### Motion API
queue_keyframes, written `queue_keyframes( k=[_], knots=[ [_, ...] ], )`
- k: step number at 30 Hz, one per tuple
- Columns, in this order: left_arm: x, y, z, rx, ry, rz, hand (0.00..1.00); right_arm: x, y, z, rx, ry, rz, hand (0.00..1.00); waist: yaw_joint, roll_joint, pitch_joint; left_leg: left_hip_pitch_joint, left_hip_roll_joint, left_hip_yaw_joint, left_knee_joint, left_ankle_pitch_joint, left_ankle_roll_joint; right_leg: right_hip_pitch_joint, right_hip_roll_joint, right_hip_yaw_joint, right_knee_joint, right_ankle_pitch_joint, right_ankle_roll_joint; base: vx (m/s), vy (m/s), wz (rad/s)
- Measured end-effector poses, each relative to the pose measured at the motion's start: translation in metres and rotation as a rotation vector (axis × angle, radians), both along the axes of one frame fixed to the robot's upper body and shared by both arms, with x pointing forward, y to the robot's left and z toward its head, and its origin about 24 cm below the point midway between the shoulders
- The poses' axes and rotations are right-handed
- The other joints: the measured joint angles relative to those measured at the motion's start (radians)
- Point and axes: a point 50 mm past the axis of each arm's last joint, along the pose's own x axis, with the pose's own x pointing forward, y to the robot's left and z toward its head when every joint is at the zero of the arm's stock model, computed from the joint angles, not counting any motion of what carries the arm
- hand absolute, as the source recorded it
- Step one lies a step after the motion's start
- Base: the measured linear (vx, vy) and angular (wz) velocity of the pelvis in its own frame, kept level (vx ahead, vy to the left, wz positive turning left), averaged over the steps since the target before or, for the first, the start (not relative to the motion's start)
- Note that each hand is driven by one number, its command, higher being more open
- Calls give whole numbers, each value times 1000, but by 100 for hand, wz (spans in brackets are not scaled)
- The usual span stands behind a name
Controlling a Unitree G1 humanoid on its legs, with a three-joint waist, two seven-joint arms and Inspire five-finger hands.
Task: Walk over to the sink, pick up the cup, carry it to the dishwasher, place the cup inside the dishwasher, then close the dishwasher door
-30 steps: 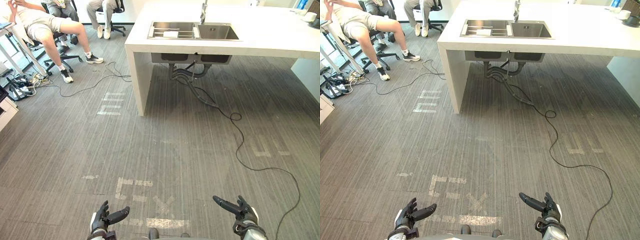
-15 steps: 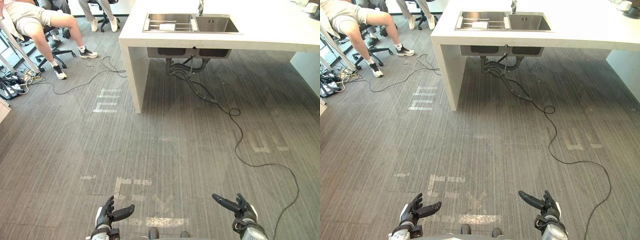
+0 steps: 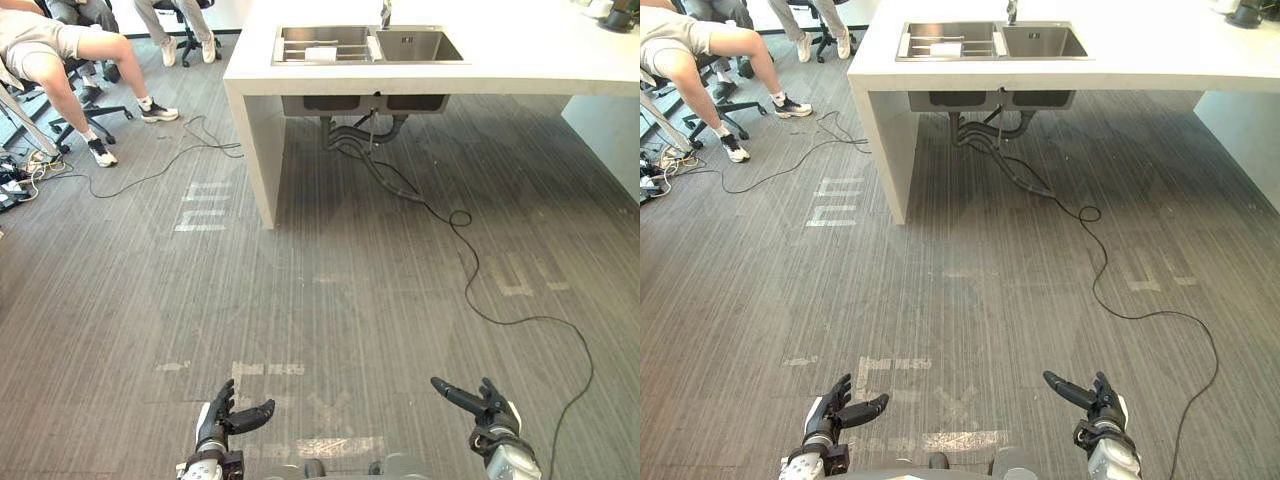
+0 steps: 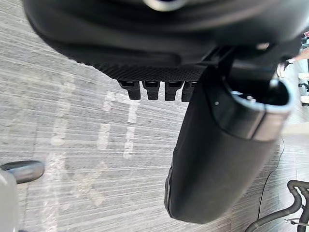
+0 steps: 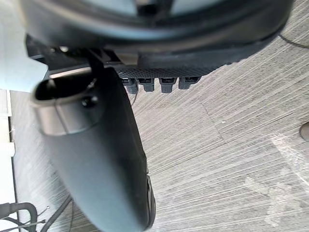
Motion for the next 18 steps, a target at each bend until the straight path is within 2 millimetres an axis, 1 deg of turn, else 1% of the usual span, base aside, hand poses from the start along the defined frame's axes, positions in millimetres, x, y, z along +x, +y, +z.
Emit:
queue_keyframes(
  k=[2, 3, 4, 5, 6, 7, 8, 9, 10, 11, 12, 13, 14, 15, 16, 18],
  knots=[
    [3, 3, 1, 9, -6, -3, 100, 1, 0, 0, 0, -2, 4, 100, -10, 2, 3, 14, 3, -16, -2, -9, -4, -23, -14, -46, -26, -22, -7, 258, 16, 21],
    [9, 3, 4, 13, -22, -5, 100, 5, 1, 2, -4, -8, 15, 100, -24, 11, 13, 21, 18, -34, -8, -14, -11, -41, -6, -77, -88, -28, -18, 238, -27, 34],
    [13, 3, 5, 13, -33, -5, 100, 7, 1, 3, -10, -11, 27, 100, -25, 20, 23, 30, 32, -38, -10, -17, -17, -49, 8, -91, -128, -28, -19, 308, -53, 28],
    [18, 3, 7, 18, -47, -3, 100, 11, 1, 5, -18, -23, 43, 100, -22, 35, 34, 44, 55, -40, -13, -26, -35, -69, 40, -104, -230, -8, -27, 413, -89, 13],
    [21, 5, 8, 27, -55, -2, 100, 14, 2, 8, -27, -39, 60, 100, -23, 32, 35, 61, 62, -45, -16, -40, -59, -78, 62, -95, -333, 55, -51, 442, -106, 12],
    [21, 5, 9, 30, -56, 0, 100, 15, 2, 9, -33, -45, 66, 100, -25, 23, 34, 74, 57, -48, -20, -48, -72, -84, 62, -88, -364, 96, -79, 500, -165, 23],
    [21, 6, 9, 33, -54, 3, 100, 13, 2, 10, -40, -48, 72, 100, -31, -4, 29, 108, 39, -57, -22, -70, -102, -92, 47, -86, -372, 167, -113, 465, -212, 31],
    [19, 2, 7, 21, -47, 12, 100, 10, 0, 10, -50, -43, 77, 100, -42, -3, 27, 136, 45, -68, -9, -105, -118, -89, 43, -92, -327, 170, -191, 460, -225, 26],
    [18, -1, 6, 13, -46, 18, 100, 11, 0, 11, -53, -45, 76, 100, -46, 15, 20, 129, 65, -71, 19, -120, -131, -89, 56, -99, -316, 149, -176, 437, -240, 8],
    [19, -4, 5, 4, -47, 25, 100, 16, 4, 12, -48, -59, 80, 100, -46, 24, 15, 78, 93, -76, 136, -142, -159, -74, 82, -102, -335, 125, -197, 412, -254, -4],
    [22, -8, 6, -7, -57, 28, 100, 17, 9, 11, -41, -60, 99, 100, -46, 31, 19, -12, 135, -83, 345, -147, -170, -19, 117, -114, -399, 117, -201, 508, -301, 6],
    [24, -11, 6, -20, -63, 33, 100, 16, 14, 9, -36, -55, 118, 100, -46, 37, 24, -83, 178, -81, 539, -125, -188, 46, 149, -127, -461, 129, -222, 436, -245, 14],
    [24, -12, 6, -24, -65, 35, 100, 13, 17, 7, -30, -45, 128, 100, -44, 38, 26, -119, 205, -80, 651, -119, -196, 92, 170, -133, -496, 130, -233, 457, -217, 12],
    [25, -13, 6, -30, -68, 36, 100, 9, 24, 4, -21, -29, 144, 100, -41, 34, 36, -171, 257, -56, 825, -119, -195, 182, 198, -135, -552, 125, -258, 439, -199, -2],
    [25, -15, 6, -39, -68, 36, 100, 9, 27, 3, -18, -29, 146, 100, -35, 28, 41, -221, 291, -15, 912, -128, -175, 245, 206, -128, -591, 118, -273, 421, -181, -8],
    [31, -23, 7, -67, -87, 36, 100, 15, 26, 5, -28, -41, 139, 100, -15, 28, 42, -317, 291, 17, 909, -133, -167, 299, 200, -108, -639, 116, -276, 385, -86, -19]
  ],
)
